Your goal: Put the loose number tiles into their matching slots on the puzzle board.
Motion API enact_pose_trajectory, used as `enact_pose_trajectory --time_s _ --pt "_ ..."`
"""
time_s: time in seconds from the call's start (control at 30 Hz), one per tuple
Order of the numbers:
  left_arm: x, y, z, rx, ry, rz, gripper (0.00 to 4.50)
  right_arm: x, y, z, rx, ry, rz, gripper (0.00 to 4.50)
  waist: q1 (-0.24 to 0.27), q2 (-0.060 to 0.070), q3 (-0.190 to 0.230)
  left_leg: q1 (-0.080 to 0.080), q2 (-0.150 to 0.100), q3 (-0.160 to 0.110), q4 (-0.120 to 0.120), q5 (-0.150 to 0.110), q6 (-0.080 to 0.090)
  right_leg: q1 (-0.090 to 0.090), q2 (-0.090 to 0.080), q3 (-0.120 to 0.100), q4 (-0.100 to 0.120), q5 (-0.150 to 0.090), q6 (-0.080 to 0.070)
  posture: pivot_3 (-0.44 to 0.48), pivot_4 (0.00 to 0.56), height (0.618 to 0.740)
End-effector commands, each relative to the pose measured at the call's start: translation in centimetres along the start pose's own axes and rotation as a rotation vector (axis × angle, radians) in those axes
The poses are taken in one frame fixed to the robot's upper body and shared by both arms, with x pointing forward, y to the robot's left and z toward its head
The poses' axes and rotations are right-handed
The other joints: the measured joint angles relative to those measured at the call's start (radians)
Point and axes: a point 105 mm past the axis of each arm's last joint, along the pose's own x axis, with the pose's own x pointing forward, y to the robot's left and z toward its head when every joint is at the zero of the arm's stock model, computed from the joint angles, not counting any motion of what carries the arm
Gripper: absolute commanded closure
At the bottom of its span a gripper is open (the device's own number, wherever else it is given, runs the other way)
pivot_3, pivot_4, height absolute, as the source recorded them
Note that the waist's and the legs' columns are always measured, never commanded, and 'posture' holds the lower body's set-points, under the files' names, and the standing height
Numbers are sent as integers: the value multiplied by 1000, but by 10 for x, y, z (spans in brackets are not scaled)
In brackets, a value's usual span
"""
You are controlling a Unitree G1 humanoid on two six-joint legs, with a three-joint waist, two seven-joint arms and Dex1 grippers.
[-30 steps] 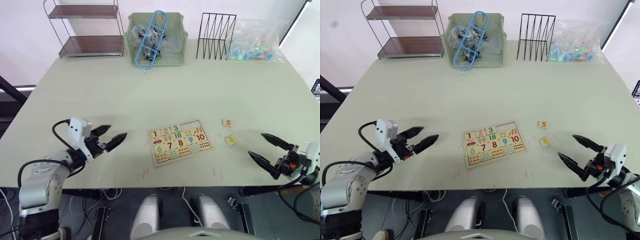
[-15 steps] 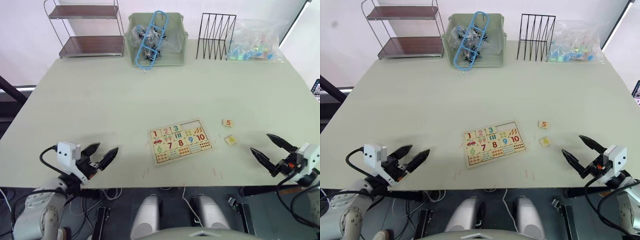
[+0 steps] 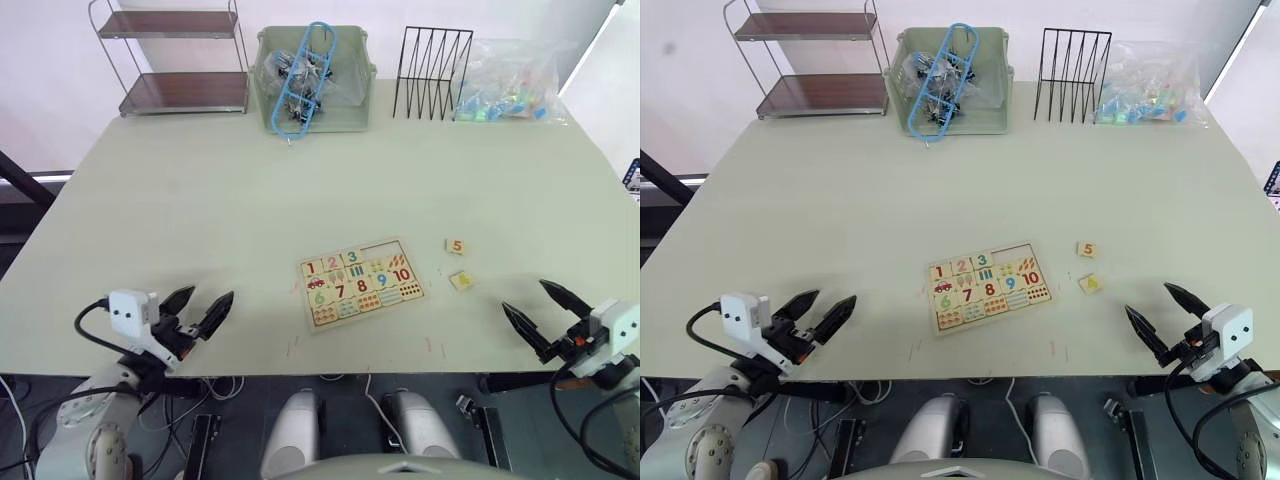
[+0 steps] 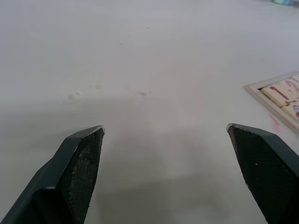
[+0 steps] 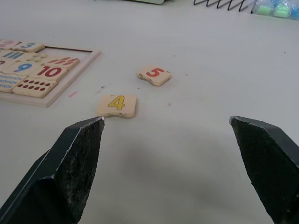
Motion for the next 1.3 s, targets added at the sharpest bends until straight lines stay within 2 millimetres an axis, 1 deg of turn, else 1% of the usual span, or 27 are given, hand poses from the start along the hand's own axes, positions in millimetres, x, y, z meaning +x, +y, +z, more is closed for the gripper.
enact_pose_trajectory --time_s 0.03,0.2,0.57,0.77,0.9,1.1,1.3 --pt "3 -2 7 40 -13 -35 42 -3 -1 12 -27 -35 -32 0 -2 0 0 0 0 0 0 0 0 0 0 0 0 0 0 0 150 739" --pt "4 -1 5 61 17 -67 42 -5 2 10 -29 -31 -54 0 -2 0 0 0 0 0 0 0 0 0 0 0 0 0 0 0 150 739" --pt "5 3 3 69 22 -82 42 -7 0 7 -34 -31 -68 0 -1 0 0 0 1 0 0 0 0 0 0 0 0 0 0 0 150 739" --pt "3 6 2 66 19 -70 42 -5 0 4 -29 -30 -56 0 -2 1 0 0 1 0 0 0 0 0 0 0 0 0 0 0 150 739" --pt "1 8 2 98 32 -60 42 -2 -3 3 -32 -33 -52 0 -2 0 0 0 1 0 0 0 0 0 0 0 0 0 0 0 150 739" --pt "4 4 10 137 7 -93 42 0 -7 6 -48 -38 -42 0 -1 1 0 0 1 0 0 0 0 0 0 0 0 0 0 0 150 739" --pt "12 -17 26 201 -11 -253 42 4 -4 14 -75 -39 41 0 -1 1 0 0 1 0 0 0 0 0 0 0 0 0 0 0 150 739"
